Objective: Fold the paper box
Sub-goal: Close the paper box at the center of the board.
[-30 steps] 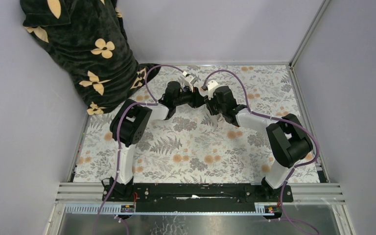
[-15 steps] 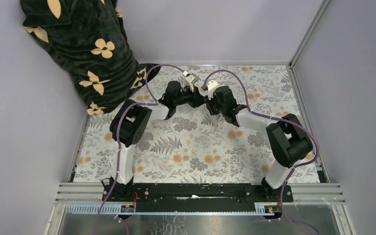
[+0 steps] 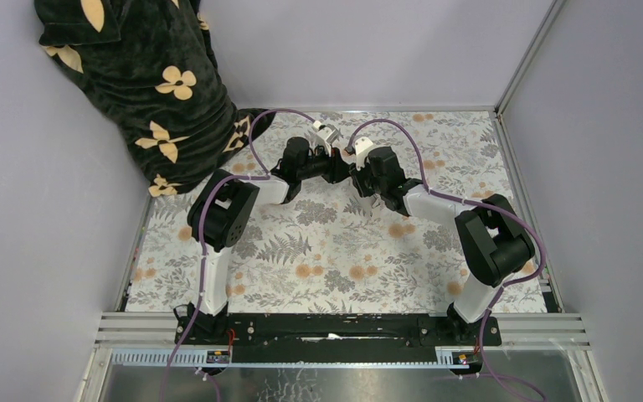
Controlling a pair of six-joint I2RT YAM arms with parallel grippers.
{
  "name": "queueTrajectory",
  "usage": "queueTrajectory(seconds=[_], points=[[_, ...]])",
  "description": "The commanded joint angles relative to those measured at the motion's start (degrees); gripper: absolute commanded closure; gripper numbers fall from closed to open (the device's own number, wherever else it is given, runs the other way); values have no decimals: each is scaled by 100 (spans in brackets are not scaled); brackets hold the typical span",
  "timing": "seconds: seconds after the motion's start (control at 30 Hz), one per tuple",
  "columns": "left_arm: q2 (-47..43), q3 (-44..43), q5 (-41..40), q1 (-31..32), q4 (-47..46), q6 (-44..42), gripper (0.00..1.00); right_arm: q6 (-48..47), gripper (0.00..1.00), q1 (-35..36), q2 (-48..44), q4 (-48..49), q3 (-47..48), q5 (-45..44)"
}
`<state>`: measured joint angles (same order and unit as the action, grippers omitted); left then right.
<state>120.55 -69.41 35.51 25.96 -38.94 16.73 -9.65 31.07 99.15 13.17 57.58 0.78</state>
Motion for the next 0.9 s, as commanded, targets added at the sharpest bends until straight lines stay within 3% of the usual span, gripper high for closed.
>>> queueTrajectory(seconds=[0.0,0.43,0.6,0.87], points=[[-286,-174,-118,28,-141,-161,69,33,83,7,157,-290,79,274],[-320,-206,-196,22,-125,-183,67,7,83,5,174,-347,121,297],[-311,-184,-167,15,-136,-231,82,7,83,6,174,-363,128,288],[-385,0,-294,19,-188,-189,87,11,83,4,149,-428,189,225]])
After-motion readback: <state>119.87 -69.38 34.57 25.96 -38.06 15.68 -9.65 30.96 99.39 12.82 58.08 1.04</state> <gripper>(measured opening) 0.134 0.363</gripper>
